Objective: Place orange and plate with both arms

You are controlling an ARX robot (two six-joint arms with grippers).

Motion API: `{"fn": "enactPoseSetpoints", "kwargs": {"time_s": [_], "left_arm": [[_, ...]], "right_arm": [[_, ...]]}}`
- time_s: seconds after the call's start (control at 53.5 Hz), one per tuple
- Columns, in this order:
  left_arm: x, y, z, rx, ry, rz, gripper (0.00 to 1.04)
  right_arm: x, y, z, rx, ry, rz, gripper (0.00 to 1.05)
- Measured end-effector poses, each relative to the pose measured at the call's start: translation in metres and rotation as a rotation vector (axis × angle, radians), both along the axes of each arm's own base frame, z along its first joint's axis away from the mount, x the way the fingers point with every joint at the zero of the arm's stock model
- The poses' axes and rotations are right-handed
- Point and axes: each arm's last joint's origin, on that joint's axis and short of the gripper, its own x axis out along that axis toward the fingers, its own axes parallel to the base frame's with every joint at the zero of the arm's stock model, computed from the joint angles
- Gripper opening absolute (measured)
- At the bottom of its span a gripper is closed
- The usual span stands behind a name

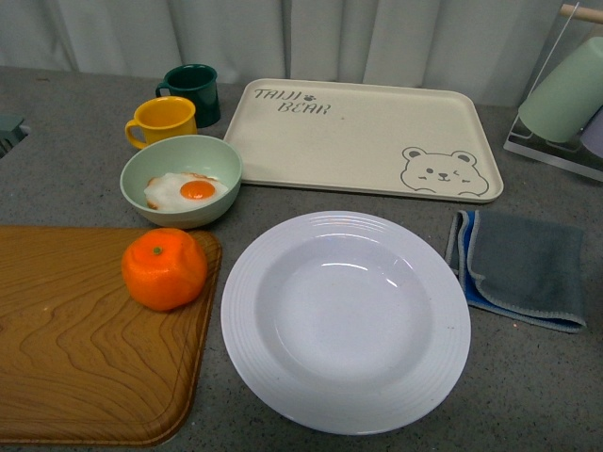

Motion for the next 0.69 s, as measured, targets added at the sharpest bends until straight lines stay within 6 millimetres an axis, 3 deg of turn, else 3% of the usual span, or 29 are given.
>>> {"fn": "enactPoseSetpoints", "kwargs": {"time_s": [0.206, 0.299, 0.505, 0.692], "left_arm": [[0.042, -0.018, 0.011, -0.062, 0.066, -0.113, 0.98], [0.079, -0.027, 0.011, -0.093, 0.102, -0.154, 0.98], [0.14, -0.041, -0.021, -0.152, 0.371, -0.23, 0.98], [0.163, -0.048, -0.035, -0.132, 0.454, -0.234, 0.98]], "right_arm": [[0.0, 0.0, 0.0, 0.0, 0.0, 0.0, 0.95], [0.0, 0.0, 0.0, 0.0, 0.0, 0.0, 0.95], [0.0, 0.0, 0.0, 0.0, 0.0, 0.0, 0.95], [0.0, 0.0, 0.0, 0.0, 0.0, 0.0, 0.95]]}}
